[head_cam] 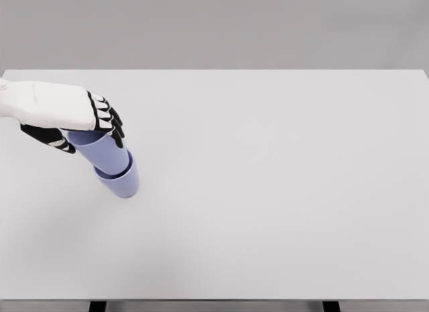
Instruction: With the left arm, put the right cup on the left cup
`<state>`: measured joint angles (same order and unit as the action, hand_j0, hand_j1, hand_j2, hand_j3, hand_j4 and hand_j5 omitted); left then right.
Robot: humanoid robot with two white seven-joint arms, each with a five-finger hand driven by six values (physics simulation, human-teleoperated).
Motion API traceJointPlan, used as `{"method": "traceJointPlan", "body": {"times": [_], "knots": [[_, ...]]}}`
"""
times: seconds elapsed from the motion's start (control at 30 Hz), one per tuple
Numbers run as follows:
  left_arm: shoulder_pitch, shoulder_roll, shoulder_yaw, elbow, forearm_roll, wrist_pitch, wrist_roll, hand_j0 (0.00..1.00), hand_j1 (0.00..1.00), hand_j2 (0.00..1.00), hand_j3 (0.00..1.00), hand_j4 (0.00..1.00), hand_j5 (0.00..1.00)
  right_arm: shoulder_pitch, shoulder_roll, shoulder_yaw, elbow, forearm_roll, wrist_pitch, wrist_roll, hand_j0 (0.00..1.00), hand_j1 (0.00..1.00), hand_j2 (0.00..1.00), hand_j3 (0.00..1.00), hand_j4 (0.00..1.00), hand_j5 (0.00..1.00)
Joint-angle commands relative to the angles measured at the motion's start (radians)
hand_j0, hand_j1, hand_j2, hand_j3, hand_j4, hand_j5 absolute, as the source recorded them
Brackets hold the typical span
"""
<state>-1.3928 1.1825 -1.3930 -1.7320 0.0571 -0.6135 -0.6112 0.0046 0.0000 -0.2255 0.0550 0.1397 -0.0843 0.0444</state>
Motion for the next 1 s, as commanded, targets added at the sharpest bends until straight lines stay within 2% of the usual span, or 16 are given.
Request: {"method": "traceJointPlan", "body": {"times": [0.0,0.3,0.8,0.87,0.97], "knots": [[0.0,0.0,-0.001,0.0,-0.002,0.003,0.0,0.78,0.78,0.78,0.78,0.78,0.78,0.0,0.0,0.0,0.0,0.0,0.0,0.0,1.0,1.0,1.0,1.0,1.0,1.0],[0.0,0.002,0.0,-0.001,-0.003,0.003,0.0,0.86,0.86,0.86,0.86,0.86,0.86,0.0,0.0,0.0,0.0,0.0,0.0,0.0,1.0,1.0,1.0,1.0,1.0,1.0],[-0.002,0.009,0.002,-0.009,0.0,0.003,0.0,0.88,0.88,0.88,0.88,0.88,0.88,0.0,0.0,0.0,-0.001,0.0,0.0,0.0,1.0,1.0,1.0,1.0,1.0,1.0],[-0.003,0.011,0.003,-0.011,0.004,0.003,0.0,0.96,0.96,0.96,0.96,0.96,0.96,0.0,0.0,0.0,-0.001,0.0,0.0,0.0,1.0,1.0,1.0,1.0,1.0,1.0],[-0.012,0.026,0.014,-0.017,0.026,0.003,0.0,0.99,0.99,0.99,0.99,0.99,0.99,0.0,0.0,0.0,0.0,0.0,0.0,0.0,1.0,1.0,1.0,1.0,1.0,1.0]]}}
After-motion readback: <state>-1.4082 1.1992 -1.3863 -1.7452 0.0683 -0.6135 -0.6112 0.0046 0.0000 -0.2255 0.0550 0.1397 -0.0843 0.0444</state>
